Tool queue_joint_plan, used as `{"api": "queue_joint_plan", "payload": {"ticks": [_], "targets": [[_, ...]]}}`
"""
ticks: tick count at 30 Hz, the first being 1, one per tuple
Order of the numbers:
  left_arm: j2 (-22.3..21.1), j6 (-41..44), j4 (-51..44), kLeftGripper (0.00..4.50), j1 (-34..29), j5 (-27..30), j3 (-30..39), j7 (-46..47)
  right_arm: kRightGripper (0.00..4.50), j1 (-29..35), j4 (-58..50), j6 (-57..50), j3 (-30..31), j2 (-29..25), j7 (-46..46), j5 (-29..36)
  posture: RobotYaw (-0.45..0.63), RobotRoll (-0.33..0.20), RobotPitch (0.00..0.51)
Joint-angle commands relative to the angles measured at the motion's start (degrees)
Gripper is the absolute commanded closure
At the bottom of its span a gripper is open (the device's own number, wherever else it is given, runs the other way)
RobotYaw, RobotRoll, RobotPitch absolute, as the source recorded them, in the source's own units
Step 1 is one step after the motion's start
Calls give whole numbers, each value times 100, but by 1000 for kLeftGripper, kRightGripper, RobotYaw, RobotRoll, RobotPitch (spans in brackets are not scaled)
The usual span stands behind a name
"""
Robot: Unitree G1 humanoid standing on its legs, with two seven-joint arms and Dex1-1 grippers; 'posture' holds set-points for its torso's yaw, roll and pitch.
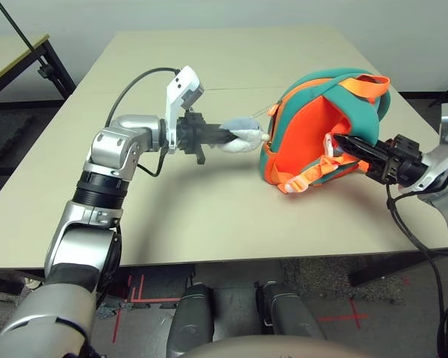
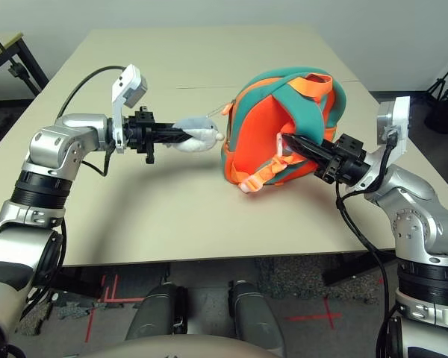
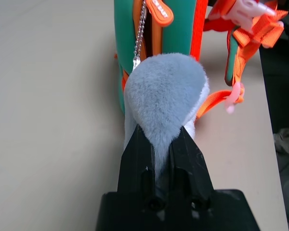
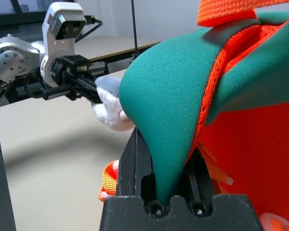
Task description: Put the pencil case into the backpack and zip it.
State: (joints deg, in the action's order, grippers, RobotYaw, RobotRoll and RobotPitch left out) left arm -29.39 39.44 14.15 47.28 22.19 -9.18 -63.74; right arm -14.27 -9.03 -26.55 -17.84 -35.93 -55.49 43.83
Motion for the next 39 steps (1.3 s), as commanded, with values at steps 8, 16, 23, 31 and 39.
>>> {"api": "queue_joint_plan", "payload": {"ticks": [8,16,23,31,39], "targets": [[147,-56,524,4444,-348,-249,-271,-26,4436,-25,-59,3,68,-57,-74,7,22,0,79],[320,-68,693,4444,-499,-259,-237,39,4436,-15,-42,29,125,-46,-87,-55,24,0,79],[260,-51,705,4444,-452,-268,-126,10,4436,-70,19,8,175,-85,-156,-84,31,0,81],[104,175,377,3050,-518,-109,155,47,4436,-63,-74,-107,308,-405,-342,-191,45,0,85],[-665,948,-488,0,-747,353,711,-35,1391,154,-334,-516,206,-1316,-696,-292,47,0,79]]}}
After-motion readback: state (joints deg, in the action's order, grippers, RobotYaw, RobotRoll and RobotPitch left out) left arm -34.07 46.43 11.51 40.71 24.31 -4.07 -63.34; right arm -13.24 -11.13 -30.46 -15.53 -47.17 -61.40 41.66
